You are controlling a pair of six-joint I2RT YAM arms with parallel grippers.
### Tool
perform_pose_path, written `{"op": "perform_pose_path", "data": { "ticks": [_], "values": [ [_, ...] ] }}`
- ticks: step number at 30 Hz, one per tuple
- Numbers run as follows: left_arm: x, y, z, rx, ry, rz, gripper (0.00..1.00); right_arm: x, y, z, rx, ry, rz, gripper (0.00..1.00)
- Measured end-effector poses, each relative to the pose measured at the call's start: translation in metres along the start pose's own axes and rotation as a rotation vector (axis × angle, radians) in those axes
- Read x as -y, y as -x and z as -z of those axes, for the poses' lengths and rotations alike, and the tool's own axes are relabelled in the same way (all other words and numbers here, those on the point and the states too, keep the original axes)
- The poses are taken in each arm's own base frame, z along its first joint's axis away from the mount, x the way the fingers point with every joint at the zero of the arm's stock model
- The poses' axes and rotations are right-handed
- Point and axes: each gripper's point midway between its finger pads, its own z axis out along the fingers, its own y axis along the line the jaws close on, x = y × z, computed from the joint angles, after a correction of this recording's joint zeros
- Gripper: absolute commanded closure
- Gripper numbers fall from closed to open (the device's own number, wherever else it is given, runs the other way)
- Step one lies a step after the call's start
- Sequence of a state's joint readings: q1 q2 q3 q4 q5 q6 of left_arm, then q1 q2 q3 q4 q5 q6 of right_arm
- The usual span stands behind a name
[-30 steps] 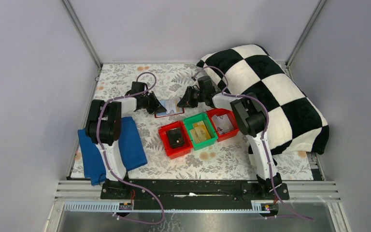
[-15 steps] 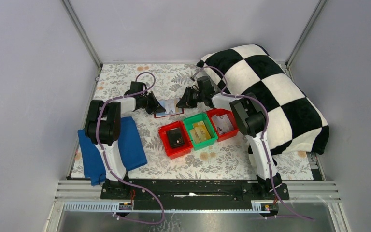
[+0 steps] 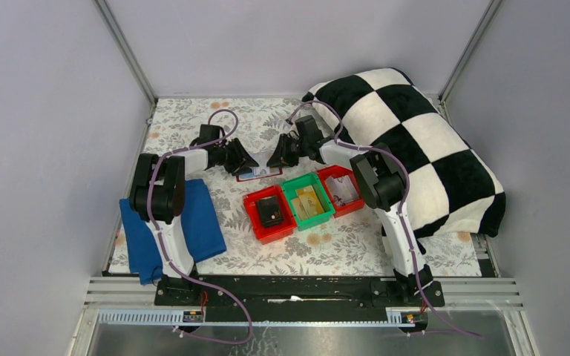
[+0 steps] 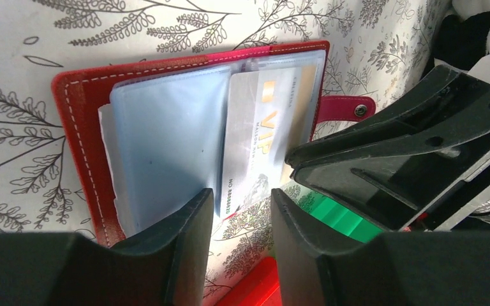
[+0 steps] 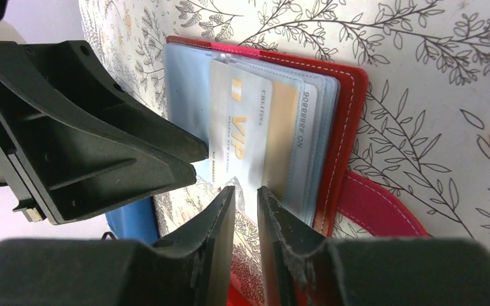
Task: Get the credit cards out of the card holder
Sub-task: Remove the credit card from the card holder.
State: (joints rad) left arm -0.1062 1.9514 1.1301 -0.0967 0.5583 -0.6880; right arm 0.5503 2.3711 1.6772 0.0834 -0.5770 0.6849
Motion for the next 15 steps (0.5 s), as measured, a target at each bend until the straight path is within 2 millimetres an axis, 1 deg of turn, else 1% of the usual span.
{"op": "perform_pose_path", "data": {
  "ticks": [2, 5, 15],
  "values": [
    [0.0018, 0.0007, 0.0004, 0.000, -0.009, -0.001, 0.51, 0.0015, -0.0009, -0.0010, -0.004, -0.003, -0.007, 0.72],
    [0.0039, 0.0012, 0.0008, 0.000, -0.020, -0.001, 0.49, 0.0018, 0.0006, -0.0011, 0.002, -0.012, -0.007, 0.72],
    [0.0058, 0.0010, 0.0014, -0.002, -0.048, 0.010, 0.49, 0.0019, 0.0017, -0.0031, -0.002, -0.016, -0.013, 0.72]
  ]
}}
